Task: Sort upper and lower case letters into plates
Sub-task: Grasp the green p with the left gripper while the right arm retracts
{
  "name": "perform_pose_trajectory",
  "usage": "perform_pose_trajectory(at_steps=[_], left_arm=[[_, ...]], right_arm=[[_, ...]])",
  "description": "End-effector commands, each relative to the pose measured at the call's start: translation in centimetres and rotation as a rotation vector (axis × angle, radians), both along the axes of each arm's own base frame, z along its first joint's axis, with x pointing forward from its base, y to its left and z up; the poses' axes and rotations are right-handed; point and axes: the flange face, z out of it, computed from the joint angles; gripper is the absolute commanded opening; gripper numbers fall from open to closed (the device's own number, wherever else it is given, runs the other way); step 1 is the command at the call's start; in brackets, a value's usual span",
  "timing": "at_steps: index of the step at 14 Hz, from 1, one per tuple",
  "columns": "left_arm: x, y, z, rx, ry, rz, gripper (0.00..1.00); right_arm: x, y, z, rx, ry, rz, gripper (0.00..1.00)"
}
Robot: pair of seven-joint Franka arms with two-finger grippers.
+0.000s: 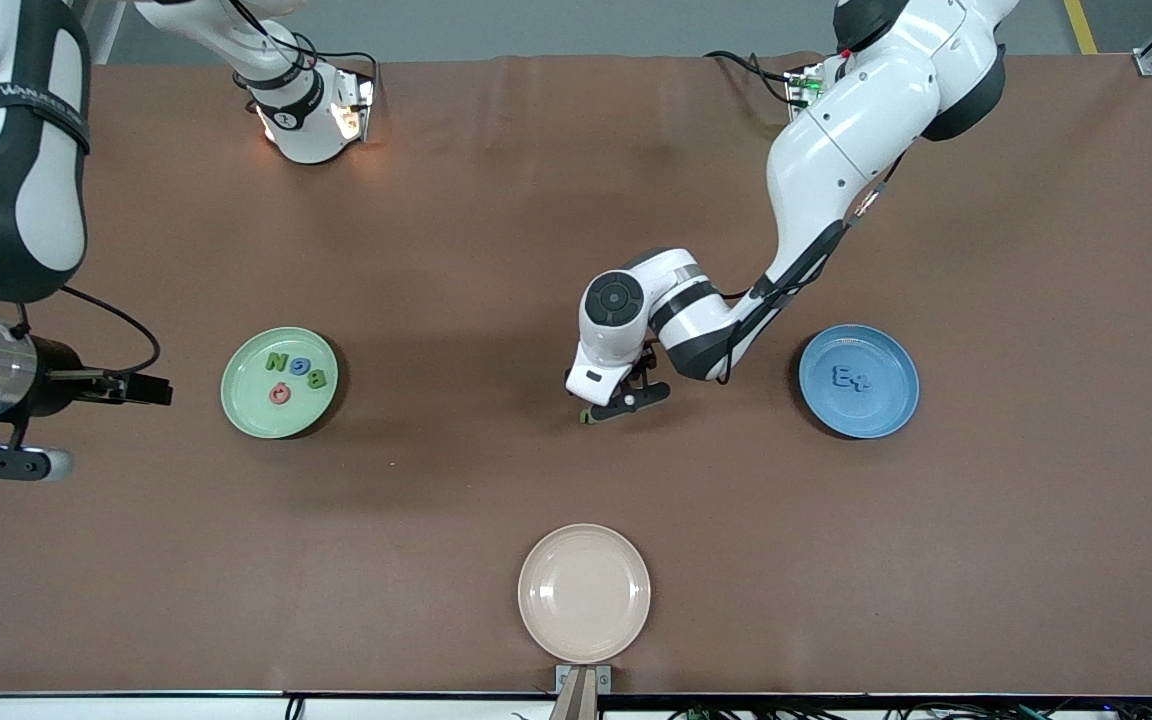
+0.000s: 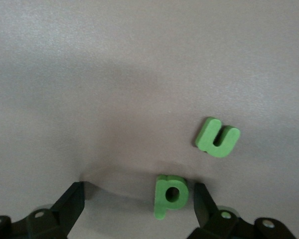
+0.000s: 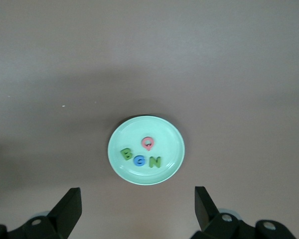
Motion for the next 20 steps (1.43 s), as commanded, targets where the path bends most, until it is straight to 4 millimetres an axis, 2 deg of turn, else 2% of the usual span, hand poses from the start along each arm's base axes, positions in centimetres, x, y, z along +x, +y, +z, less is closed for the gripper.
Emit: perform_pose_trajectory(at_steps=[1,4,9,14,16,18,20], left_arm=[[0.0,-0.9,0.1,-0.015,-0.003,0.011,0.96],[-0.2,-1.1,0.1,-0.017,0.002,0.011,0.95],[-0.4,-1.0,-0.2,-0.014,0.007,0.009,0.85],[-0.3,-1.0,-0.1,-0.014,0.004,0.009,0.76],[-0.3,-0.9,-0.1,-0.014,0.004,0.011,0.71],[-0.2,-0.8,-0.1,-0.014,0.004,0.012,0.66],[-0.1,-0.7,-0.1,-0.014,0.004,0.012,0.6]], right_arm=[[-3.7,-0.6,0.3,0.009,-0.021,0.009,1.0],[-6.5,-1.8,0.7,0.007,-0.025,-0.005,1.0],[-9.9,-3.7,1.8,0.016,-0.029,-0.032,1.0],[-10.2,-4.6,2.9,-0.006,-0.04,-0.027,1.0],[-10.1,-4.8,3.1,-0.015,-0.044,-0.019,1.0],[-9.9,-5.4,4.1,-0.032,-0.061,0.049,1.0],[-9.8,-6.2,4.6,-0.033,-0.07,0.039,1.0]])
